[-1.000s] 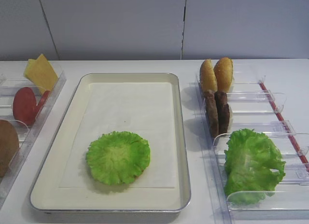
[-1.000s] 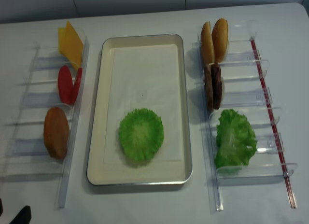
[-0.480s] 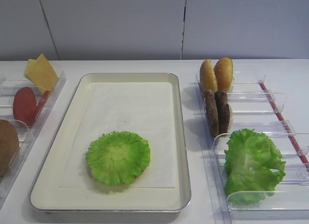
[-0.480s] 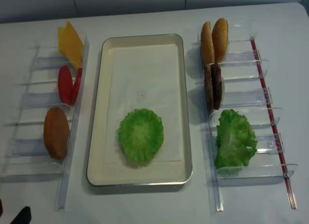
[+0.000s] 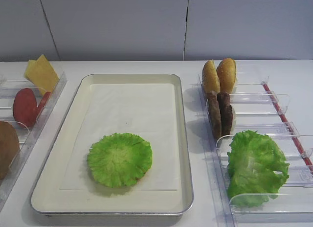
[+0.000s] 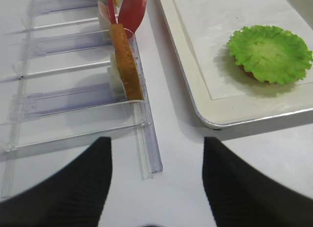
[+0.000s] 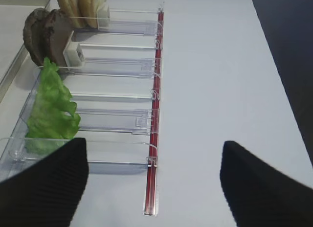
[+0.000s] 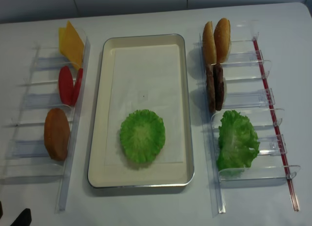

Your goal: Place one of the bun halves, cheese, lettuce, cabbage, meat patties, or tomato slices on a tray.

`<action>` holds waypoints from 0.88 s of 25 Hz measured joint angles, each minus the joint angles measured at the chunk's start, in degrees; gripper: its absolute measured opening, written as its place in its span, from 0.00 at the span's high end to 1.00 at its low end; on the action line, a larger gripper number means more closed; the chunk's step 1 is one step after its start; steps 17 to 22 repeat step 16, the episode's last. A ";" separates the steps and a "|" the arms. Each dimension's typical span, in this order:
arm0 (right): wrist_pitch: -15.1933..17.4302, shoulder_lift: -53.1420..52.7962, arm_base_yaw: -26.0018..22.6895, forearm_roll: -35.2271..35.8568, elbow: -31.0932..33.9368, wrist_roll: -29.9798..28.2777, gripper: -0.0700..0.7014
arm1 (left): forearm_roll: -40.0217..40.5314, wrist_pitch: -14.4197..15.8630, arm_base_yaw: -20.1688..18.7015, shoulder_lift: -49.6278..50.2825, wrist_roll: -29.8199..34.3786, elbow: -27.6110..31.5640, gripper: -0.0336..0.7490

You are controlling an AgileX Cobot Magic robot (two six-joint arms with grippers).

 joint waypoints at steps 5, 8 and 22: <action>-0.12 0.00 0.00 0.10 0.00 0.00 0.17 | 0.00 0.00 0.00 0.00 0.00 0.00 0.42; -0.12 0.00 0.00 0.10 0.00 0.00 0.17 | 0.00 0.00 0.00 0.00 0.00 0.00 0.42; -0.12 0.00 0.00 0.10 0.00 0.00 0.17 | 0.00 0.00 0.00 0.00 0.00 0.00 0.42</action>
